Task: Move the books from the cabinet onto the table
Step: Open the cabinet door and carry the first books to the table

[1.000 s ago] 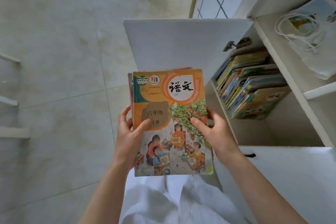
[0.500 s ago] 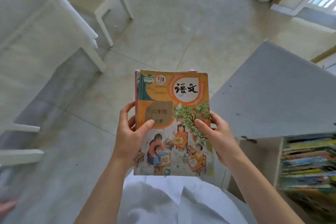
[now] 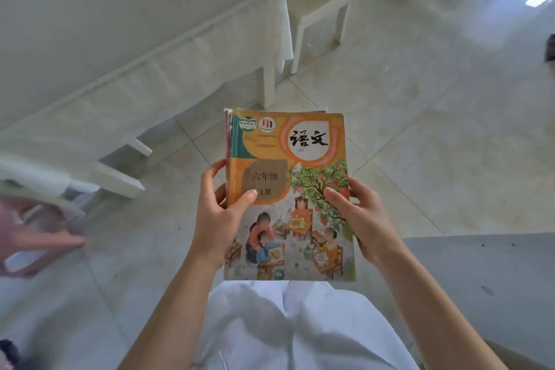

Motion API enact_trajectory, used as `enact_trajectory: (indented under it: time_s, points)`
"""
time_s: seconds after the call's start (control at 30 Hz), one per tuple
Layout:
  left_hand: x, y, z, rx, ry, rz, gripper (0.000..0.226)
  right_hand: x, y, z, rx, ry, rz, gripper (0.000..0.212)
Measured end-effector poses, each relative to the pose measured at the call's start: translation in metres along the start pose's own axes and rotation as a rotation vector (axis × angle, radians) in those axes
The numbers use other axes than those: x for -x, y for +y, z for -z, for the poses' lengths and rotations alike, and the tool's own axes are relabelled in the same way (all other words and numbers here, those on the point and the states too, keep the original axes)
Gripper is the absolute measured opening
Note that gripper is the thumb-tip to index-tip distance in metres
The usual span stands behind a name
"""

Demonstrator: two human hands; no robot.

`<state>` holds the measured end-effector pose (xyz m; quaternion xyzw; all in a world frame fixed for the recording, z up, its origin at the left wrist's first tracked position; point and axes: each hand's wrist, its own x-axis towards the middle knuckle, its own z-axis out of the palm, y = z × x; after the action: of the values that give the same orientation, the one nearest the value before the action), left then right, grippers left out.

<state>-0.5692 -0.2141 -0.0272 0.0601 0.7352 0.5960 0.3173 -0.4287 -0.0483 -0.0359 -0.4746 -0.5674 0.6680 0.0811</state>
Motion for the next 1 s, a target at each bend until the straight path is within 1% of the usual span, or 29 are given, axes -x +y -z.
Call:
enact_trajectory:
  time_s: [0.13, 0.23, 0.33, 0.43, 0.57, 0.67, 0.73, 0.87, 1.0]
  points:
    - [-0.033, 0.005, 0.037, 0.037, 0.09, 0.036, 0.057, -0.036, -0.027, -0.046, 0.031, -0.071, -0.046, 0.021]
    - [-0.058, 0.01, 0.052, 0.072, 0.151, 0.06, 0.058, -0.067, -0.049, -0.072, 0.07, -0.123, -0.071, 0.031]
    - [-0.088, 0.016, 0.062, 0.101, 0.208, 0.082, 0.059, -0.103, -0.071, -0.095, 0.12, -0.169, -0.08, 0.033]
    - [-0.13, 0.028, 0.068, 0.134, 0.278, 0.09, 0.06, -0.151, -0.1, -0.12, 0.172, -0.237, -0.071, 0.034]
    - [-0.178, 0.052, 0.073, 0.182, 0.359, 0.092, 0.059, -0.211, -0.141, -0.149, 0.266, -0.298, -0.036, 0.028]
    - [-0.207, 0.071, 0.08, 0.2, 0.431, 0.08, 0.06, -0.246, -0.176, -0.172, 0.308, -0.374, -0.021, 0.03]
    - [-0.223, 0.083, 0.087, 0.225, 0.48, 0.072, 0.061, -0.266, -0.196, -0.19, 0.338, -0.421, -0.01, 0.034]
    - [-0.247, 0.094, 0.105, 0.286, 0.555, 0.085, 0.063, -0.294, -0.219, -0.225, 0.381, -0.506, -0.001, 0.05]
    - [-0.274, 0.097, 0.132, 0.325, 0.61, 0.104, 0.063, -0.316, -0.234, -0.265, 0.388, -0.56, -0.001, 0.04]
